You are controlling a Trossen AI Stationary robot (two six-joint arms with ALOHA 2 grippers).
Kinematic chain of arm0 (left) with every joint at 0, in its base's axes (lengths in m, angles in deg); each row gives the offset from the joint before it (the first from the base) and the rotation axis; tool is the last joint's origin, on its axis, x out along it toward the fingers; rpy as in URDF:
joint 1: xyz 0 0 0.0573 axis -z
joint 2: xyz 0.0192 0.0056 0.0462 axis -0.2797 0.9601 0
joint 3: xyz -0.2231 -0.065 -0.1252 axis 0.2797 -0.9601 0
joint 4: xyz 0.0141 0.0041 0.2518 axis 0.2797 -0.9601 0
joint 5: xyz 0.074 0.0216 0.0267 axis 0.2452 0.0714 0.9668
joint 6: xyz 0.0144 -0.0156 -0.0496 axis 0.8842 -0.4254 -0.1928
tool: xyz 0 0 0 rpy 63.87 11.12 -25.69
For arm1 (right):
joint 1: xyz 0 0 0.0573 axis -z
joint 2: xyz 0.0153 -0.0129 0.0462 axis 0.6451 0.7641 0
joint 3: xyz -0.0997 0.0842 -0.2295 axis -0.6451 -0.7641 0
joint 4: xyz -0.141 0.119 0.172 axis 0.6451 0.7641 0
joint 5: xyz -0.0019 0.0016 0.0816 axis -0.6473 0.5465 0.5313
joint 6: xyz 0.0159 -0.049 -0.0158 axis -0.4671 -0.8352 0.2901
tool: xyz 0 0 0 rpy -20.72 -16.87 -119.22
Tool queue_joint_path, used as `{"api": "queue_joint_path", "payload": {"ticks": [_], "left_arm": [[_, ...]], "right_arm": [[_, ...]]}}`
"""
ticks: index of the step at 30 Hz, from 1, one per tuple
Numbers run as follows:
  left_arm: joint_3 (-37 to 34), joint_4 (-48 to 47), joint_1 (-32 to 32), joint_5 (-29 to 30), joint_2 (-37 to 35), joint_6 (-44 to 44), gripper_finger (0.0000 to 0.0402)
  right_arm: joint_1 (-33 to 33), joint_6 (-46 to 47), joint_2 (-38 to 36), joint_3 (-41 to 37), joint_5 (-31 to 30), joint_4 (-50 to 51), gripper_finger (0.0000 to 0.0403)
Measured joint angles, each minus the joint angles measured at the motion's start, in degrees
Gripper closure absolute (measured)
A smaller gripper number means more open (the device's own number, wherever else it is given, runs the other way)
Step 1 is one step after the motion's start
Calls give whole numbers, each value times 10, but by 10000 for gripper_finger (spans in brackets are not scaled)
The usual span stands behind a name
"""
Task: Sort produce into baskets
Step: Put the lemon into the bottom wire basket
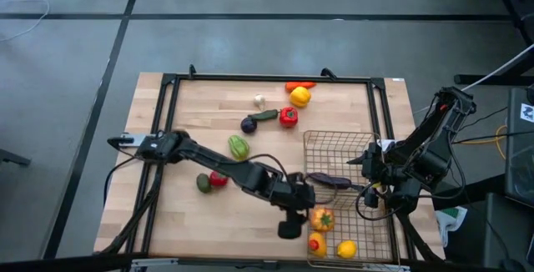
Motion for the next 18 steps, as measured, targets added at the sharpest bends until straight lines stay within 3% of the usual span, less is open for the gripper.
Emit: {"api": "queue_joint_path", "payload": {"ticks": [10,18], "left_arm": [[1,-268,-19,0,-55,-20,201],[-5,-291,-33,0,-56,-65,201]], "right_arm": [[0,0,0,0,0,0,78],[0,0,0,0,0,0,78]]}}
